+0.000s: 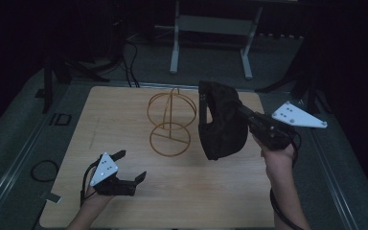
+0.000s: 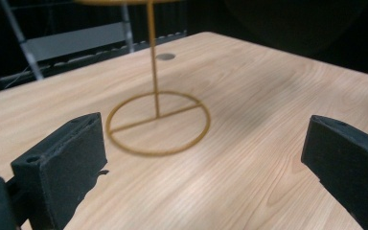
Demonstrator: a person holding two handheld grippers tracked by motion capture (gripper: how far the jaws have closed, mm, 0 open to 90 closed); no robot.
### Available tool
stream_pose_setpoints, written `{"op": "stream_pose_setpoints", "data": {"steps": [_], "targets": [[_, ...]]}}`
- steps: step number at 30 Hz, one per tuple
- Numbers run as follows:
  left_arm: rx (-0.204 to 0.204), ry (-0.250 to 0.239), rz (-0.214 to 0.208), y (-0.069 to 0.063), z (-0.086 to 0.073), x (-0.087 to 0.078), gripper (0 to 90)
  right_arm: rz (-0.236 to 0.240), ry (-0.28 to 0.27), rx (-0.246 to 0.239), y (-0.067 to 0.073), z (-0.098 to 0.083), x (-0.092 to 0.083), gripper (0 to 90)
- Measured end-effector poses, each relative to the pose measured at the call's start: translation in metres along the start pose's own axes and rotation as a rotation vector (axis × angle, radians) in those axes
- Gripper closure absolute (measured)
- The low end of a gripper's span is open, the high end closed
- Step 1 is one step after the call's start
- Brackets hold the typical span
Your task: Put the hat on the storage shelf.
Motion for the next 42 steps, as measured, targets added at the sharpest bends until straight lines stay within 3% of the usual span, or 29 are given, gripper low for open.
{"op": "stream_pose_setpoints", "data": {"steps": [2,6,11,26,31,36,42], "targets": [[-0.032,-0.011,0.017,0.001,-0.012,-0.004,1.4,-0.005,0.002,-0.003,0.0,0.007,0.008,87.5],[-0.046,-0.001,0.05,0.002,-0.028,-0.004,0.4,-0.025,0.023,-0.008,0.002,0.018,0.026,87.5],[-0.069,0.016,0.054,0.005,-0.038,-0.002,0.4,0.005,0.046,0.0,0.01,0.026,0.051,87.5],[-0.088,0.001,0.058,0.011,-0.042,-0.003,0.5,0.093,0.121,-0.014,0.038,0.027,0.109,87.4],[-0.077,0.007,0.048,0.009,-0.043,-0.002,0.5,0.109,0.154,-0.001,0.04,0.019,0.126,87.3],[-0.073,0.001,0.038,0.008,-0.044,-0.002,0.5,0.119,0.161,0.012,0.04,0.015,0.133,87.3],[-0.079,-0.007,0.036,0.009,-0.044,-0.002,0.5,0.121,0.195,0.004,0.042,0.008,0.148,87.1]]}}
Point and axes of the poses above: each handheld gripper's, and its own axes: x roughly forward along the jaws, z roughly out of its top, y roughly to its left, the point moved 4 cm from there along x, roughly forward along the jaws, and after that the axes turned 4 degrees about y, right-handed, at the moved point
